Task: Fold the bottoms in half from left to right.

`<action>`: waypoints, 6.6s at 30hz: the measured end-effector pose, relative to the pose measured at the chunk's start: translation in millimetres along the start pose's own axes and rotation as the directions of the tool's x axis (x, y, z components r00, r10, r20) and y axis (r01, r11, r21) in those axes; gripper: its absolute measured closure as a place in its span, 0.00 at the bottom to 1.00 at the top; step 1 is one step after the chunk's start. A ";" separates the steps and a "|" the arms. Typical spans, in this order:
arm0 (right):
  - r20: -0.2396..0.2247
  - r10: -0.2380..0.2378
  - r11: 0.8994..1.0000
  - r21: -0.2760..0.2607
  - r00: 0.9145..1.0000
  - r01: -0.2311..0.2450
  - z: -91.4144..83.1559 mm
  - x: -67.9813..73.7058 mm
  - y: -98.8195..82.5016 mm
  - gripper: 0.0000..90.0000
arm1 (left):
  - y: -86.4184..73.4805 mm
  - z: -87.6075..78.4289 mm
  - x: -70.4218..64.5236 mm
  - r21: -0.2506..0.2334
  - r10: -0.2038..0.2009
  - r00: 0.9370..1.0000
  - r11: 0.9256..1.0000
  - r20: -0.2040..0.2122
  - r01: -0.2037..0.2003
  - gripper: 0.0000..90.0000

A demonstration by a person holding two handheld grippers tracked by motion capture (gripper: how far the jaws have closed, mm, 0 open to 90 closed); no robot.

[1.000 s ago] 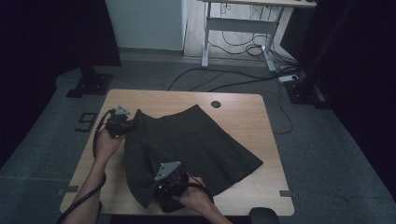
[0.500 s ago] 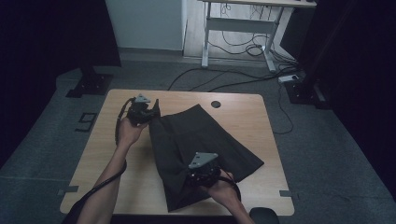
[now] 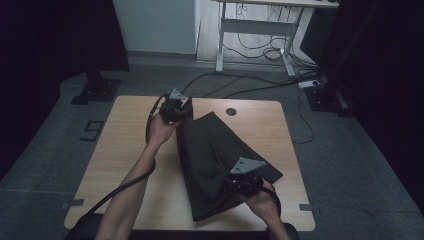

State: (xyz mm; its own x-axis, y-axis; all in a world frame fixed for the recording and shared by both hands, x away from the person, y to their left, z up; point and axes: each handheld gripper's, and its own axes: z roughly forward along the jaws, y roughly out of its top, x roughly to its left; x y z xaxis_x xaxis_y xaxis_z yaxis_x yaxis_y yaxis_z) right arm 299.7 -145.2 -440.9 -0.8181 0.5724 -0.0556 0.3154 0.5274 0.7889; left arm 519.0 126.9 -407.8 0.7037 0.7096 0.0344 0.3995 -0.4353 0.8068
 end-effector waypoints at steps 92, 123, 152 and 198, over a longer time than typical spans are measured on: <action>0.474 0.339 0.866 0.182 0.813 -0.467 -13.1 -149.9 -101.6 0.42 | -116.3 -5.1 -83.0 0.092 0.042 0.999 0.995 -0.018 -0.041 0.07; 0.323 0.292 0.892 0.248 0.900 -0.379 18.4 -90.4 -109.9 0.27 | -167.0 -10.0 -56.6 0.247 -0.012 0.991 0.968 -0.135 0.045 0.00; 0.311 0.302 0.918 0.158 0.901 -0.363 90.7 -117.9 -63.8 0.21 | -160.9 11.3 -20.5 0.215 -0.143 0.988 0.965 -0.058 0.152 0.01; 0.169 0.247 0.942 0.189 0.954 -0.277 49.8 -19.5 -89.8 0.24 | -216.3 -72.0 -81.3 0.232 -0.107 0.994 0.968 0.024 0.099 0.07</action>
State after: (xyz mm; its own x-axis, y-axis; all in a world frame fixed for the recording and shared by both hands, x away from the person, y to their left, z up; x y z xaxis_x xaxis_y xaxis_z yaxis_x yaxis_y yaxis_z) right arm 311.3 -172.5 -541.2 -0.6217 0.7823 0.0385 0.6145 0.4567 0.6433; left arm 333.1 203.3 -542.7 0.6706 0.7389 -0.0661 0.5922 -0.4795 0.6476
